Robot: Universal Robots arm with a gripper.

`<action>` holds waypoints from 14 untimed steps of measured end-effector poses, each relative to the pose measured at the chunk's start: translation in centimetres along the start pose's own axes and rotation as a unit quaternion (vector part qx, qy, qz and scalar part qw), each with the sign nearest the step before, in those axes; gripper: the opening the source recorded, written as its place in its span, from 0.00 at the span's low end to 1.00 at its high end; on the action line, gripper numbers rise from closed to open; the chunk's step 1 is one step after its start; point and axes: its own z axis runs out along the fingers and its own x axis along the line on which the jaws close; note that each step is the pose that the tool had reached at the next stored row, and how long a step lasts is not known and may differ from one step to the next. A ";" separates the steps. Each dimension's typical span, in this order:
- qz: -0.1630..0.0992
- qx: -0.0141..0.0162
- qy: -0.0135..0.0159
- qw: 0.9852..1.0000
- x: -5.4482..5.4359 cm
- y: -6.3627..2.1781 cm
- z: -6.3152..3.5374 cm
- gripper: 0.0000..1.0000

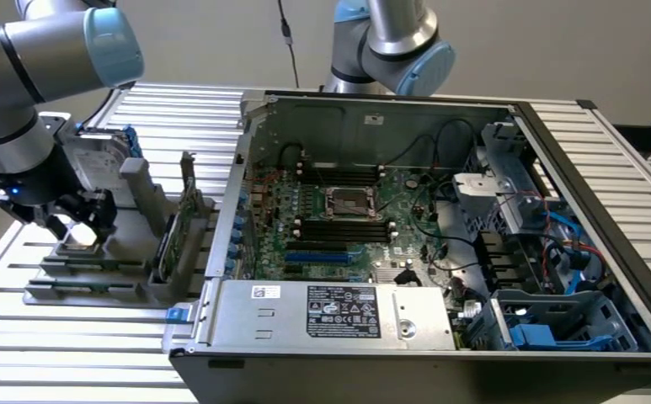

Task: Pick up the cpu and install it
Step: 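Pick up the cpu and move it towards the insertion slot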

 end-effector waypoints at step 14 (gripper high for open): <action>0.001 0.000 0.001 1.000 0.0 -0.09 -0.18 0.67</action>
